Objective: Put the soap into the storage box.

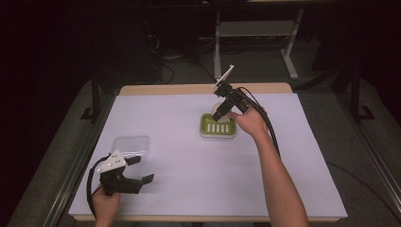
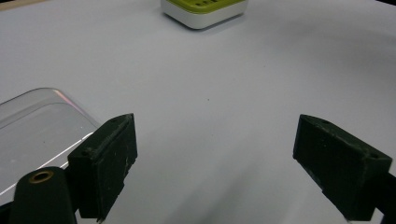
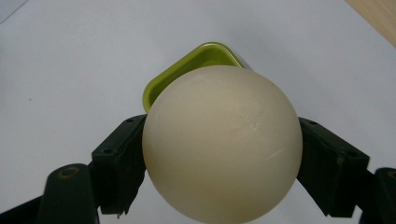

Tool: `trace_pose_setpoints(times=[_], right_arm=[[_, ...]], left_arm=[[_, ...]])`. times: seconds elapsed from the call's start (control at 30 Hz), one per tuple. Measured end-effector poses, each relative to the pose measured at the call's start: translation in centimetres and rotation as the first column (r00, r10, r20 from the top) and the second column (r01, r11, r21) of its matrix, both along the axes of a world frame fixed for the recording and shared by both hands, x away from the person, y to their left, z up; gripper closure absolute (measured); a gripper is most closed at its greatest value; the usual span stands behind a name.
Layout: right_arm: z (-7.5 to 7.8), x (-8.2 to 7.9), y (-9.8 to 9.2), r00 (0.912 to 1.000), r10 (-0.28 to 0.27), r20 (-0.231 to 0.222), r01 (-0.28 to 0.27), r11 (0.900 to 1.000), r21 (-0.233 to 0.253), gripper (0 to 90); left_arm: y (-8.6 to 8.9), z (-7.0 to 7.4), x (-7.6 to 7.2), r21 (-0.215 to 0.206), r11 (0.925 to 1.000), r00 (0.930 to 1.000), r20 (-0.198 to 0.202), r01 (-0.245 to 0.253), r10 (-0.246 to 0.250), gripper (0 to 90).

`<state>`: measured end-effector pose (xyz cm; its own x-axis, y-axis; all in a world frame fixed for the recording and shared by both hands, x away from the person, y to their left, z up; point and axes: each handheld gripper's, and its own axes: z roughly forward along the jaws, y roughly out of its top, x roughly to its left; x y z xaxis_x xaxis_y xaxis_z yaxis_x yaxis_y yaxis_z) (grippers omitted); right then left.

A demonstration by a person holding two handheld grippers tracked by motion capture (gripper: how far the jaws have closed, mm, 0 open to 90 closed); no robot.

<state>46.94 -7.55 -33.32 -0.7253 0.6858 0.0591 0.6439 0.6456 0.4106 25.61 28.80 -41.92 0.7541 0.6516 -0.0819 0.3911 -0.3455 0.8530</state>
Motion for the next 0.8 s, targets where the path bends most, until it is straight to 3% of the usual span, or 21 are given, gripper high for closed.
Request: trace_pose_setpoints(times=[0.27, 0.8], right_arm=[[-0.8, 0.5, 0.2, 0.9999, -0.015, -0.006, 0.015, 1.0, -0.023, 22.1], [-1.6, 0.8, 0.7, 0.9984, -0.056, -0.013, 0.055, 0.998, -0.011, 22.1]], left_arm=[[0.0, 0.0, 0.0, -0.005, 1.0, 1.0, -0.001, -0.001, 0.001, 12.9], [0.0, 0.0, 0.0, -0.01, 0.9999, 1.0, 0.0, -0.004, 0.004, 12.9]])
